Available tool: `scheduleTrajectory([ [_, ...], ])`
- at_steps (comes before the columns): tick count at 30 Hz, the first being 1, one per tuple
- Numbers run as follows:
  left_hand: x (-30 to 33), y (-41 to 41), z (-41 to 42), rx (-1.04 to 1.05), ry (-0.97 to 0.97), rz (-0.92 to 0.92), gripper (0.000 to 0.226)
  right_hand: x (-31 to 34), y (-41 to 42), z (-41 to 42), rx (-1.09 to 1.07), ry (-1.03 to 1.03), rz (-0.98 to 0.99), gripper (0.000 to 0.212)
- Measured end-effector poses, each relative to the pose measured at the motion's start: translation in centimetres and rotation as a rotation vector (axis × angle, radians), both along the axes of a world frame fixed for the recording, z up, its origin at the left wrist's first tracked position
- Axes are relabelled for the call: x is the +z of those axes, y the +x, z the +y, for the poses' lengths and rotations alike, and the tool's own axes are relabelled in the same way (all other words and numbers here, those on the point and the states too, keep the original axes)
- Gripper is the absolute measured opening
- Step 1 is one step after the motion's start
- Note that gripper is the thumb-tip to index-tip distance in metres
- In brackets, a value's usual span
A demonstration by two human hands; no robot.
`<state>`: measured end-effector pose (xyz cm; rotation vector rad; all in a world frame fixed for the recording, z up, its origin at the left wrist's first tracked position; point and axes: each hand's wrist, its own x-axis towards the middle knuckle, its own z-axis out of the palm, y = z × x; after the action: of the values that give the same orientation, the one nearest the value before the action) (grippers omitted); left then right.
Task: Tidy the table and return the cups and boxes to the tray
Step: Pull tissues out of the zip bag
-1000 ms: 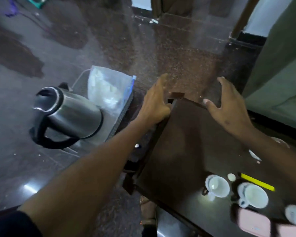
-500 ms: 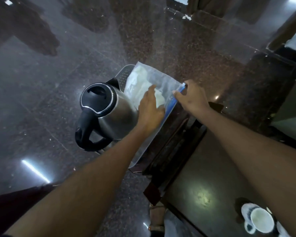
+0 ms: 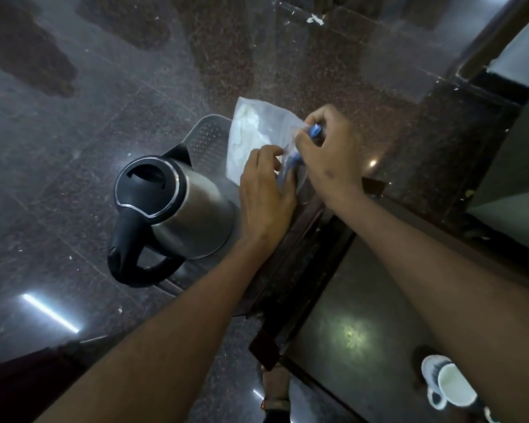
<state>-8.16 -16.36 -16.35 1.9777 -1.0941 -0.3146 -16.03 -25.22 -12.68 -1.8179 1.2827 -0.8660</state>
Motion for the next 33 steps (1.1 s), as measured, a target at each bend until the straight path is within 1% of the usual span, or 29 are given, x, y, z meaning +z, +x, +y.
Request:
scheduleTrajectory([
  [3, 1.4, -1.9, -1.1, 0.017, -0.138, 0.015, 0.011, 2.0, -2.5, -1.7, -0.103, 0.013, -0.079, 0.009],
  [5, 2.2, -3.8, -1.9, -0.015, -0.196, 0.006, 0.006, 2.7, -4.8, -2.4, -0.128, 0.092, -0.211, 0.013],
  [7, 2.7, -5.9, -2.6, -0.057, -0.217, -0.01, 0.003, 2.9, -7.3, -2.5, -0.143, 0.123, -0.288, 0.016],
  [9, 2.7, -8.5, -2.8, -0.1, -0.208, -0.003, 0.004, 2.3, -10.5, -2.3, -0.186, 0.14, -0.284, 0.015],
  [11, 2.0, -11.5, -2.5, -0.159, -0.162, 0.025, 0.008, 0.9, -14.0, -1.6, -0.241, 0.209, -0.278, 0.014],
  [13, 0.6, -14.8, -1.8, -0.228, -0.089, 0.027, 0.01, -1.1, -18.0, -0.7, -0.301, 0.26, -0.231, 0.016],
  [16, -2.6, -18.1, -0.1, -0.321, 0.095, 0.027, 0.012, -4.5, -22.3, 1.4, -0.355, 0.296, -0.107, 0.012],
  [19, -6.1, -22.0, 1.6, -0.432, 0.299, 0.046, 0.017, -8.2, -27.1, 3.7, -0.394, 0.436, -0.057, 0.013],
  [21, -8.0, -24.3, 2.6, -0.442, 0.389, 0.093, 0.023, -10.4, -29.7, 5.0, -0.439, 0.527, -0.055, 0.017],
  [23, -9.4, -26.1, 3.3, -0.398, 0.43, 0.14, 0.024, -12.0, -31.7, 6.1, -0.467, 0.59, -0.061, 0.024],
  [25, -10.4, -27.3, 3.7, -0.371, 0.443, 0.157, 0.022, -13.3, -33.4, 7.0, -0.445, 0.63, -0.052, 0.028],
  [30, -11.4, -29.6, 4.0, -0.367, 0.443, 0.126, 0.022, -14.8, -35.9, 8.3, -0.444, 0.689, -0.034, 0.04],
  [32, -11.6, -30.4, 3.9, -0.337, 0.436, 0.117, 0.022, -15.0, -36.2, 8.4, -0.453, 0.66, 0.025, 0.044],
  [33, -11.7, -30.8, 3.8, -0.312, 0.432, 0.124, 0.023, -15.1, -36.3, 8.5, -0.447, 0.621, 0.109, 0.046],
])
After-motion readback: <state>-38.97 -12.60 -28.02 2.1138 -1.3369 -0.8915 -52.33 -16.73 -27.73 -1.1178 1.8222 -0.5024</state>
